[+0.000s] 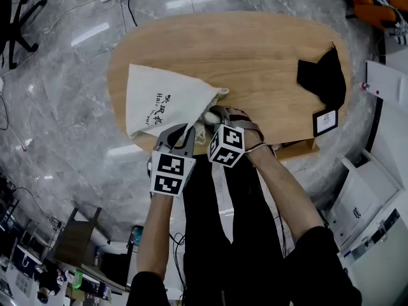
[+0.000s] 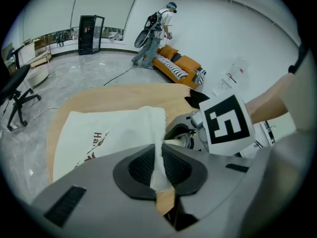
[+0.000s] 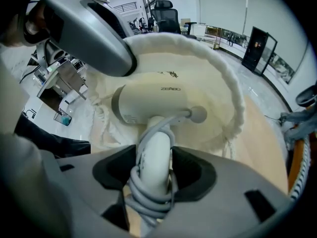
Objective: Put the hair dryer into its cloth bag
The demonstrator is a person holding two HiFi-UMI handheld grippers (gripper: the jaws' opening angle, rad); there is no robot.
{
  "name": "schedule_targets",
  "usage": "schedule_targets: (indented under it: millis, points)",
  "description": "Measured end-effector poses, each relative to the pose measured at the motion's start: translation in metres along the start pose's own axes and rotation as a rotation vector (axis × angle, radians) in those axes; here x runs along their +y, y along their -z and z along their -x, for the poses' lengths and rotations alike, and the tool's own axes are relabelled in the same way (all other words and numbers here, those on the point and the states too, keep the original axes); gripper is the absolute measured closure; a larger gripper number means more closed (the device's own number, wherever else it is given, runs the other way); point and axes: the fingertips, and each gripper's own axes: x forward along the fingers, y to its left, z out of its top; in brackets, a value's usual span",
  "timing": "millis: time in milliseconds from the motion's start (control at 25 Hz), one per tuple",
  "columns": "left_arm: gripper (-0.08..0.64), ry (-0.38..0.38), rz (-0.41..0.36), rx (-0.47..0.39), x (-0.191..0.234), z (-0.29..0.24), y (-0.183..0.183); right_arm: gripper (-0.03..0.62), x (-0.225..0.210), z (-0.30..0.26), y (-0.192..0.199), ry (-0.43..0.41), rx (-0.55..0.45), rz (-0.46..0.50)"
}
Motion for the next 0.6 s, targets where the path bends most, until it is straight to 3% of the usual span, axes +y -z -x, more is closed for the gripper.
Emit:
schedule_targets:
  millis: [80, 160, 600]
  points:
    - [0.523, 0.003, -0.002, 0.005, -0.001, -0.001, 0.002, 0.357, 0.0, 0.003, 0.003, 0.011, -0.013, -0.003]
    - [0.523, 0.001, -0.003, 0.012, 0.001, 0.0, 0.005, 0.3, 0.001, 0.007, 0.004, 0.012, -0.025, -0.026]
    - [0.523, -0.003, -0.005, 0.018, -0.006, -0.005, 0.004, 0.275, 0.001, 0.054, 0.041, 0.073, -0.091, -0.191]
